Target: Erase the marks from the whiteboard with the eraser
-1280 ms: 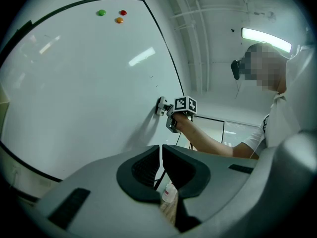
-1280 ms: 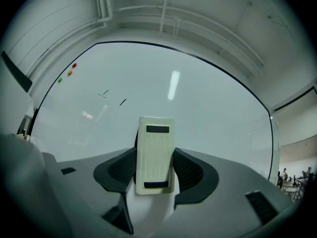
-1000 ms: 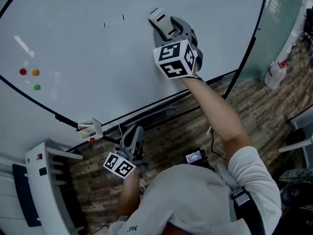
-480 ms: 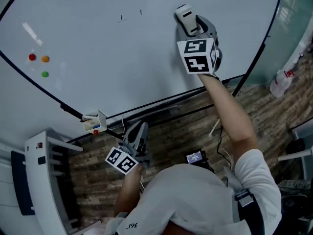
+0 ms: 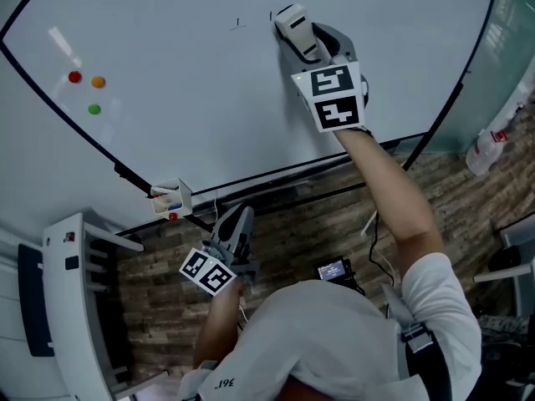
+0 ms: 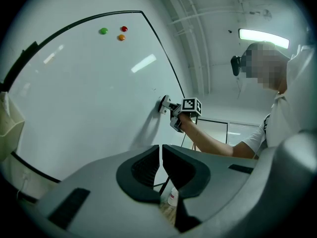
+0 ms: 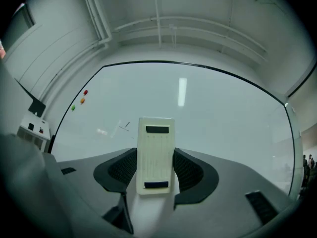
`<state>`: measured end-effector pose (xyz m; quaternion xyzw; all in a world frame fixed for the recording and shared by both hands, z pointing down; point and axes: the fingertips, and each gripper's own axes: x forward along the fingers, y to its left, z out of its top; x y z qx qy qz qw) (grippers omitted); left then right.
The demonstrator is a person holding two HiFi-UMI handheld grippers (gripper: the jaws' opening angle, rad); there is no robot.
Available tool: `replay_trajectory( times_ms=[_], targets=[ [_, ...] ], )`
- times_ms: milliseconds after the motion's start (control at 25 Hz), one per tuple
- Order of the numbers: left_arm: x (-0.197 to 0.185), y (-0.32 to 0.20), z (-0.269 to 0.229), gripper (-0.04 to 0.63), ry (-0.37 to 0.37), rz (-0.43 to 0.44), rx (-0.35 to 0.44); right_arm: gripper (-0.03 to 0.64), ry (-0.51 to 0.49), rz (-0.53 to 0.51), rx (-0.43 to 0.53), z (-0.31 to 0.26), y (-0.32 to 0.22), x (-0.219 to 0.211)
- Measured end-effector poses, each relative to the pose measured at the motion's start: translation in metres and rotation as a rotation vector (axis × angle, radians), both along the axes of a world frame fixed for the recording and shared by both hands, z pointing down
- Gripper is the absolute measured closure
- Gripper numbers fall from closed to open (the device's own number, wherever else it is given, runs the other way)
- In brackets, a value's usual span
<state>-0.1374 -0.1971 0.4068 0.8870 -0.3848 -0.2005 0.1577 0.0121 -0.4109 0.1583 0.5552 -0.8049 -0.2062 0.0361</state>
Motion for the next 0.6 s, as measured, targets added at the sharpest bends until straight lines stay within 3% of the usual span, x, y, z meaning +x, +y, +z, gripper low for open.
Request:
replay_trajectory(
  times_ms=[600],
  targets=[
    [-0.062,0.023,0.002,0.58,0.026,-0.069,-0.001,0.365,0.113,0.031,0.034,-0.019,0.013,-0.144]
  ],
)
